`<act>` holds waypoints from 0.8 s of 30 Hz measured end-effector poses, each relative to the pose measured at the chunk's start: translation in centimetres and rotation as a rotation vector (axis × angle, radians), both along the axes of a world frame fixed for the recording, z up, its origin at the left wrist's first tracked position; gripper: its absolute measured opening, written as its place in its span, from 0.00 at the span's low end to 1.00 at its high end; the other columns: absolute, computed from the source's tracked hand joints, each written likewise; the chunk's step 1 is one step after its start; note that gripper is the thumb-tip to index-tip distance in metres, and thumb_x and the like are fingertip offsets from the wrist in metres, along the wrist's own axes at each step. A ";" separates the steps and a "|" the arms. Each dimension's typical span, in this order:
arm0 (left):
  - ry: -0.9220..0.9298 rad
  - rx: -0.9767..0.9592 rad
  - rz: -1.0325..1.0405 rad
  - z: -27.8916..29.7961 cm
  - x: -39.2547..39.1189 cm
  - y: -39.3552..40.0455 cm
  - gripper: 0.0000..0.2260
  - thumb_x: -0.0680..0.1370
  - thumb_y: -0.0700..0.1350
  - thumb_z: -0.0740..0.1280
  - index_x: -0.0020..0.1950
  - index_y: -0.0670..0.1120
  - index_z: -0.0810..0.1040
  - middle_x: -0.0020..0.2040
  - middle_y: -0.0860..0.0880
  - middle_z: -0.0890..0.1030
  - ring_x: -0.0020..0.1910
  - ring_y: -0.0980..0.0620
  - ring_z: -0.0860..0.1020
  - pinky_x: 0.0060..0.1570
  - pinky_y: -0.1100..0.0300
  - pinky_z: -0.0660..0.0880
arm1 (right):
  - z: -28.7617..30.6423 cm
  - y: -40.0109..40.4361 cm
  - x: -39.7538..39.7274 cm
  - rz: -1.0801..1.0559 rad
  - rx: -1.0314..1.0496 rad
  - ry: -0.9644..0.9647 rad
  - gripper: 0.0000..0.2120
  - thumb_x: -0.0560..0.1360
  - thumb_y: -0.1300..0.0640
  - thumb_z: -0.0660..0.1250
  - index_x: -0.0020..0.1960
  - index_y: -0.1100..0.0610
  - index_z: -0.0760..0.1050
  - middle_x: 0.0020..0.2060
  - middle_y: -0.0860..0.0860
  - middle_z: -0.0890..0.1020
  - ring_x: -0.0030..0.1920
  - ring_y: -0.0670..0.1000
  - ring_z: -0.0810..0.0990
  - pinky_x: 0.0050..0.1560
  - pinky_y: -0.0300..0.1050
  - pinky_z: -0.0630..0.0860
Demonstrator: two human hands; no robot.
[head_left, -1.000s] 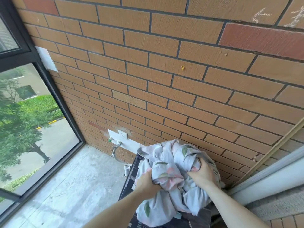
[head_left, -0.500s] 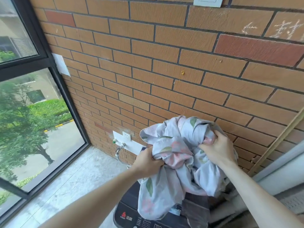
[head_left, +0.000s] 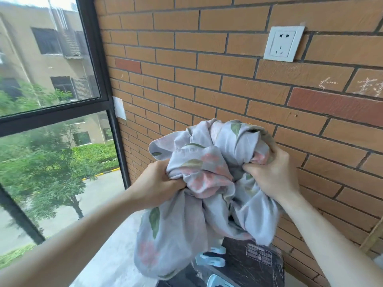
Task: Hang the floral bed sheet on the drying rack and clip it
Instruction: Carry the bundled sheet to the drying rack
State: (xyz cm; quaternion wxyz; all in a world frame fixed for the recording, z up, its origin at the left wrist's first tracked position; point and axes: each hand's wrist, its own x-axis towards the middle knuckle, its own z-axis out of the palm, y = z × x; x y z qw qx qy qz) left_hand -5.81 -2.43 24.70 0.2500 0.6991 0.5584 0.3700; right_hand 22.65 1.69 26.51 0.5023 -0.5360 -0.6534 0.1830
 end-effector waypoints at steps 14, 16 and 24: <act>-0.026 0.024 0.361 4.3 -18.1 -14.2 0.14 0.75 0.46 0.75 0.60 0.56 0.81 0.51 0.50 0.87 0.54 0.42 0.84 0.55 0.43 0.80 | 2.9 -2.5 -19.6 0.400 0.026 0.065 0.17 0.62 0.60 0.76 0.46 0.44 0.79 0.35 0.42 0.83 0.36 0.44 0.81 0.33 0.36 0.71; -0.033 0.007 0.395 3.2 -20.3 -16.4 0.17 0.74 0.48 0.75 0.61 0.59 0.81 0.53 0.50 0.87 0.56 0.41 0.84 0.57 0.39 0.80 | 1.8 -3.8 -22.2 0.422 0.002 0.049 0.22 0.62 0.57 0.77 0.53 0.40 0.78 0.37 0.42 0.84 0.38 0.46 0.82 0.35 0.41 0.74; 0.049 -0.045 0.498 0.5 -26.8 -25.8 0.15 0.76 0.47 0.77 0.60 0.59 0.80 0.53 0.62 0.85 0.54 0.63 0.82 0.57 0.52 0.80 | -1.8 -9.4 -30.7 0.490 -0.063 0.002 0.20 0.60 0.51 0.76 0.51 0.42 0.79 0.37 0.42 0.84 0.40 0.47 0.83 0.39 0.45 0.77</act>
